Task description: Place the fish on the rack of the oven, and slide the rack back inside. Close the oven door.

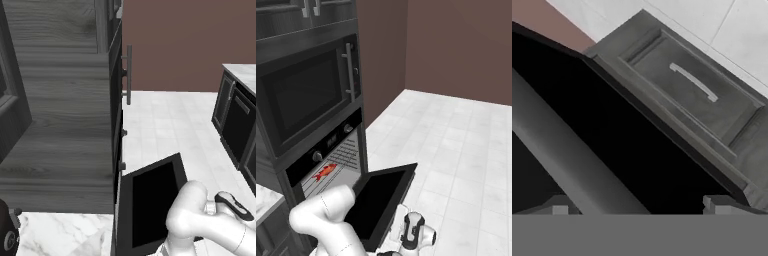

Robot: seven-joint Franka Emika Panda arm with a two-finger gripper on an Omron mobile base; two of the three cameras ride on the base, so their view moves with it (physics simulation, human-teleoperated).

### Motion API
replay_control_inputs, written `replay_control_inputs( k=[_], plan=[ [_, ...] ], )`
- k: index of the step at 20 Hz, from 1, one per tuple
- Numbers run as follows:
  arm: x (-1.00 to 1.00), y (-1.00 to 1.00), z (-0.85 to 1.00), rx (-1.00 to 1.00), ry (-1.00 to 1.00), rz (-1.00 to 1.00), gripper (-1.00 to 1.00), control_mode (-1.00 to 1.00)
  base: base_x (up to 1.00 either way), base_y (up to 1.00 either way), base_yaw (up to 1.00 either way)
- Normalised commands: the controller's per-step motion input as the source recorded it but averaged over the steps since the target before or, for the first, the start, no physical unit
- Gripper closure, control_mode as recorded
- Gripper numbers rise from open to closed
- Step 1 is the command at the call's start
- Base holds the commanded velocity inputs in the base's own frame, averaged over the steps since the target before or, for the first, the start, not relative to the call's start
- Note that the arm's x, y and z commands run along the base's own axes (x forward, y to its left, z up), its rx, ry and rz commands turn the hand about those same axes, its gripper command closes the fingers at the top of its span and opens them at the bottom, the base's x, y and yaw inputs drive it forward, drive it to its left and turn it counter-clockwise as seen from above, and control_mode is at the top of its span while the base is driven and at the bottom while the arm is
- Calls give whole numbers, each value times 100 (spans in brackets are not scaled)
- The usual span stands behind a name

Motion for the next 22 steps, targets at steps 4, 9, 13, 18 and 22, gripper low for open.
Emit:
replay_control_inputs(
  k=[4, 9, 13, 18, 22],
  plan=[
    [57, 100, 41, 24, 0, 30, -100, -100, 0, 0, 0],
    [59, 100, 30, 22, 0, 32, -100, -100, 0, 0, 0],
    [63, 100, 17, 23, -1, 33, -100, -100, 0, 0, 0],
    [70, 100, 11, 26, -6, 33, -100, -100, 0, 0, 0],
    [73, 100, 2, 27, -12, 32, -100, -100, 0, 0, 0]
  ],
)
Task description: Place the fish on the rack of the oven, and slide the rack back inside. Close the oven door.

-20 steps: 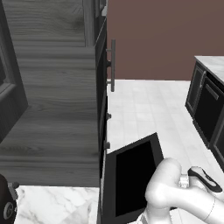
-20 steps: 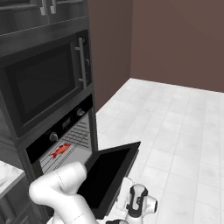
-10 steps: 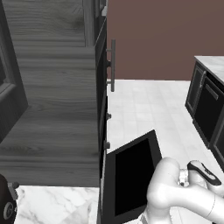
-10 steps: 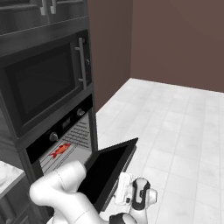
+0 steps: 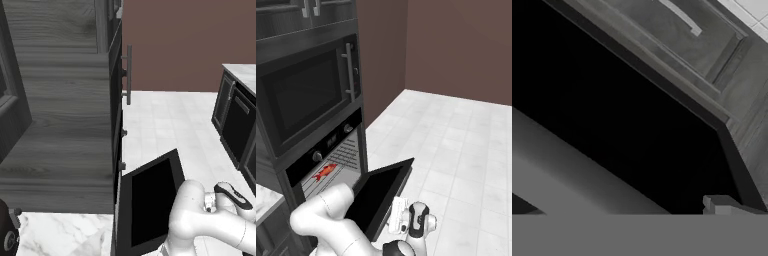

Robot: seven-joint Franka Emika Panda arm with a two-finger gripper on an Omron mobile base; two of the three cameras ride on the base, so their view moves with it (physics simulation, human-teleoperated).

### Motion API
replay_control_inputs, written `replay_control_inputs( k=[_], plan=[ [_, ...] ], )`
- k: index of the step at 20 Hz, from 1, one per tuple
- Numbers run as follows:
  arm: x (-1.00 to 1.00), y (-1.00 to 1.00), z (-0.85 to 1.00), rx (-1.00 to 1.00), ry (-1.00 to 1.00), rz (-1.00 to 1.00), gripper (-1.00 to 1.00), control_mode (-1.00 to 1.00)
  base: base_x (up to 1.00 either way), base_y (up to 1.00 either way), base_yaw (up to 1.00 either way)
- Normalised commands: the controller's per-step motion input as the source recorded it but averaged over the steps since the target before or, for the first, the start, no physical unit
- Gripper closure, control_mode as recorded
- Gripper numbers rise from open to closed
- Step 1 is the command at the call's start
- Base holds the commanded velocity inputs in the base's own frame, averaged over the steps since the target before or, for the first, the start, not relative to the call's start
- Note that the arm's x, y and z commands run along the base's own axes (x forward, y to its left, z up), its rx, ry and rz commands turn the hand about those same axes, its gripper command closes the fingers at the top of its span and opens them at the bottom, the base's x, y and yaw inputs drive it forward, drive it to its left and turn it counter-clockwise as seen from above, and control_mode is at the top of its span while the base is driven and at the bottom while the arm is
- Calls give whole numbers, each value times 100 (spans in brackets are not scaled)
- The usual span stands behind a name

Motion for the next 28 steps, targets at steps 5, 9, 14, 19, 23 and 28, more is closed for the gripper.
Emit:
replay_control_inputs(
  k=[5, 9, 14, 19, 23, 28],
  plan=[
    [75, 100, 5, 27, -19, 31, -100, -100, 0, 0, 0],
    [73, 100, 43, 32, -31, 32, -100, -100, 0, 0, 0],
    [74, 100, 73, 30, -38, 33, -100, -100, 0, 0, 0],
    [68, 100, 96, 25, -41, 34, -100, -100, 0, 0, 0],
    [68, 100, 100, 25, -39, 36, -100, -100, 0, 0, 0],
    [70, 100, 100, 21, -39, 35, -100, -100, 0, 0, 0]
  ],
)
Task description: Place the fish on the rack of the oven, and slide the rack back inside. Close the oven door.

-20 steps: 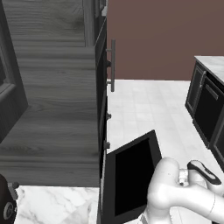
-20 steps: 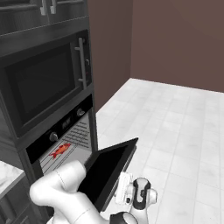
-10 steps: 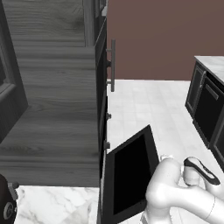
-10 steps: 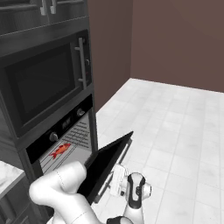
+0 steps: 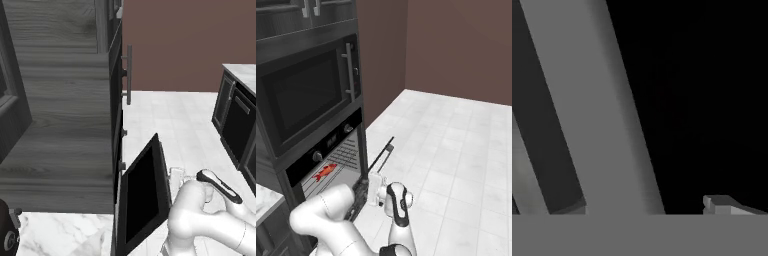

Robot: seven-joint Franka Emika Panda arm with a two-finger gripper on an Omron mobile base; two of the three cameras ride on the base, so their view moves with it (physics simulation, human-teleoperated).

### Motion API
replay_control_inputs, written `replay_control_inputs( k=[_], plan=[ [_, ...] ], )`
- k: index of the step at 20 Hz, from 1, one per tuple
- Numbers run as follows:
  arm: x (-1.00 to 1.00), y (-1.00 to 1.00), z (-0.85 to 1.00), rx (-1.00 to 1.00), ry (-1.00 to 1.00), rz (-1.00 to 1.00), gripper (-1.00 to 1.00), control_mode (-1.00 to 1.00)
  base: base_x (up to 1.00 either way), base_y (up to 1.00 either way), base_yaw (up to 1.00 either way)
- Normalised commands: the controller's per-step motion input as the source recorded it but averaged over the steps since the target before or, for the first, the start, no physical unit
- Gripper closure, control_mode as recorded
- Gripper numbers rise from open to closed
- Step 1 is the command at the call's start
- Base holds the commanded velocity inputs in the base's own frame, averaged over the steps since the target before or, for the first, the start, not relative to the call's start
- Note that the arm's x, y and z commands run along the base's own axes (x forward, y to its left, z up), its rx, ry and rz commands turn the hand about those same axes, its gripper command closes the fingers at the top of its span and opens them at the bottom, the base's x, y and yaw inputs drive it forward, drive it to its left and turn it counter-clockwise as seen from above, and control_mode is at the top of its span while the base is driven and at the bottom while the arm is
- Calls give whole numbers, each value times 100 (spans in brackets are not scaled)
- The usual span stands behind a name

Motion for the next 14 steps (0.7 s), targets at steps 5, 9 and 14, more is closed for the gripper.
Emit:
replay_control_inputs(
  k=[5, 9, 14],
  plan=[
    [73, 100, 100, 17, -38, 34, -100, -100, 0, 0, 0],
    [75, 100, 95, 14, -39, 32, -100, -100, 0, 0, 0],
    [75, 100, 78, 10, -38, 31, -100, -100, 0, 0, 0]
  ],
)
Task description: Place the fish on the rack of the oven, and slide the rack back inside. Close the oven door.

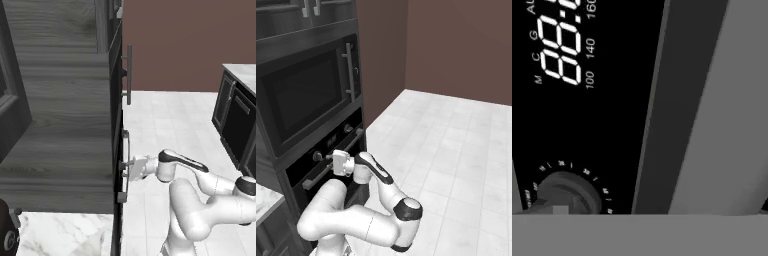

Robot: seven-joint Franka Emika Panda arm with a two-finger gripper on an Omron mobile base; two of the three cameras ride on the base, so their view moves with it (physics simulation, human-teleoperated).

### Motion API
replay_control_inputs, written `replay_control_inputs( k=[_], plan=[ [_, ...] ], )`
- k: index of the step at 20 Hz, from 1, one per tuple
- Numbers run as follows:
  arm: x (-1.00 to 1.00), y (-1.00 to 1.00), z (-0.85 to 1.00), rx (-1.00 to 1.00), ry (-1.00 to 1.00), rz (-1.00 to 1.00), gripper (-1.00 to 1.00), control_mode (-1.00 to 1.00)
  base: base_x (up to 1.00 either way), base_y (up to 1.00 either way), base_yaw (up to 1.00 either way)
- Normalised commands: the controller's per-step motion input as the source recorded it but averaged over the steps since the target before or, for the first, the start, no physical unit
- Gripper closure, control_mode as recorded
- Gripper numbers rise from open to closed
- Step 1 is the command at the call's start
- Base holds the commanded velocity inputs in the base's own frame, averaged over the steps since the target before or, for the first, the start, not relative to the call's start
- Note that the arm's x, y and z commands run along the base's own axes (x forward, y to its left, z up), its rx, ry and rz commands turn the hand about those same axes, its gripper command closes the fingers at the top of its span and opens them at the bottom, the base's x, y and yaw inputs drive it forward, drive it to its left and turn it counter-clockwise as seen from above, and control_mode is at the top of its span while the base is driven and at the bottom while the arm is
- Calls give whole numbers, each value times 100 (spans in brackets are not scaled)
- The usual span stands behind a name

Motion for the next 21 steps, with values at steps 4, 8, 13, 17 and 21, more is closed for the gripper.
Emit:
replay_control_inputs(
  k=[4, 8, 13, 17, 21],
  plan=[
    [75, 100, 54, 6, -34, 28, -100, -100, 0, 0, 0],
    [81, 100, 23, 1, -28, 25, -100, -100, 0, 0, 0],
    [46, 100, 0, 0, -25, 14, -100, -100, 0, 0, 0],
    [2, 100, 0, -11, -14, 0, -100, -100, 0, 0, 0],
    [-24, 74, 0, -22, -23, -11, -100, -100, 0, 0, 0]
  ],
)
